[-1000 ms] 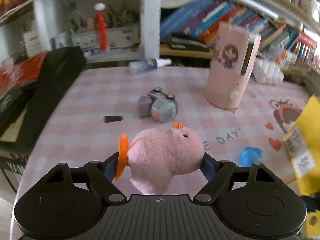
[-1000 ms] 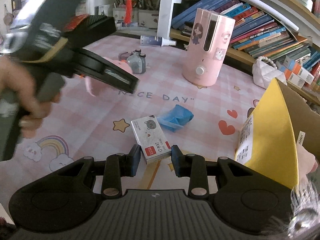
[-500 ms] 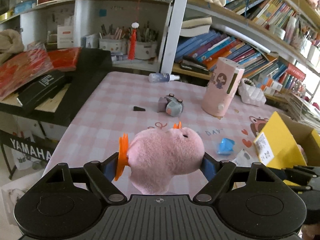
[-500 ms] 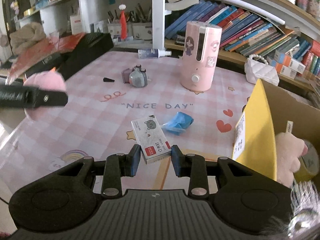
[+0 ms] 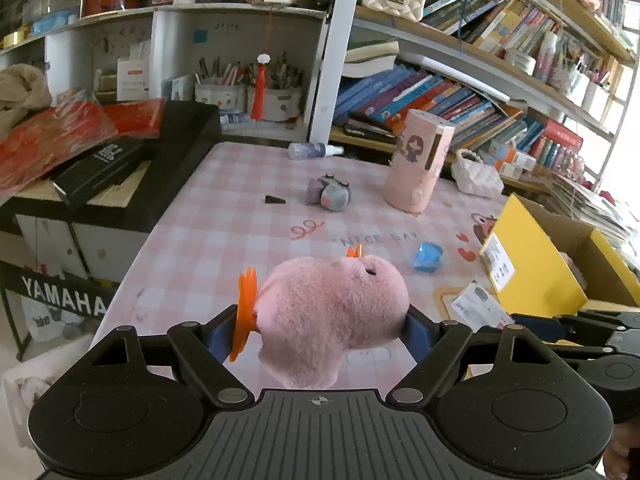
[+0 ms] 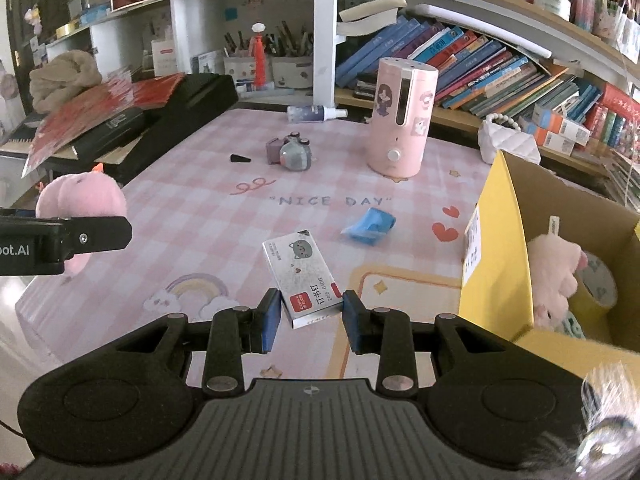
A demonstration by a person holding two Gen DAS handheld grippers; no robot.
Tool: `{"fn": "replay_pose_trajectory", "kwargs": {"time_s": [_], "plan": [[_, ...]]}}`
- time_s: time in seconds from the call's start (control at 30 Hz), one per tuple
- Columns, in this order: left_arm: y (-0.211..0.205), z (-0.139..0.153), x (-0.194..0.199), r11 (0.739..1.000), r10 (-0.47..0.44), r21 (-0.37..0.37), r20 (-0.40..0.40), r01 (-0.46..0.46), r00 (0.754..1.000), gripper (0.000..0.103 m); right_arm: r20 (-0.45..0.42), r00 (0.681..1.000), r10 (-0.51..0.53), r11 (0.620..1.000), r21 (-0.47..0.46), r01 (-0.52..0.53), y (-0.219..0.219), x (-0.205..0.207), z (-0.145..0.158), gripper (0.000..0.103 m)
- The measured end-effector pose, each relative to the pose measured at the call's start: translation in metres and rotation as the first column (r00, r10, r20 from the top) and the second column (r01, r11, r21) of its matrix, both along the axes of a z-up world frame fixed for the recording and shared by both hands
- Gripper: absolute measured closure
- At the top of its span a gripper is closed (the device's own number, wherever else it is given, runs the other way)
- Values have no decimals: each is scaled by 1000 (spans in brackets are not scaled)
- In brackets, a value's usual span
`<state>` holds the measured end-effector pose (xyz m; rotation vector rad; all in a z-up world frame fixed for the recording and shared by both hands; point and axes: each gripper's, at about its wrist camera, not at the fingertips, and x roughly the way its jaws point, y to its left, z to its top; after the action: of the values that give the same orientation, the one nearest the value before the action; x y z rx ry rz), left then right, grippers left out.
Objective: Organize objects
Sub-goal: 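Carry the plush toy in the left tool over the yellow box while the right tool carries the small box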
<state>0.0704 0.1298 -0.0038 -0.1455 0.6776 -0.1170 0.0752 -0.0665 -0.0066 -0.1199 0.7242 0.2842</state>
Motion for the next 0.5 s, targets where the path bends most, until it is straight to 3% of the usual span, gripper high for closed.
{"fn": "replay_pose_trajectory", "kwargs": {"time_s": [0.5], "plan": [[-8, -2, -63, 994, -108, 17, -21, 108, 994, 20, -16, 995, -95, 995, 22, 96, -6, -80, -2, 72]]}}
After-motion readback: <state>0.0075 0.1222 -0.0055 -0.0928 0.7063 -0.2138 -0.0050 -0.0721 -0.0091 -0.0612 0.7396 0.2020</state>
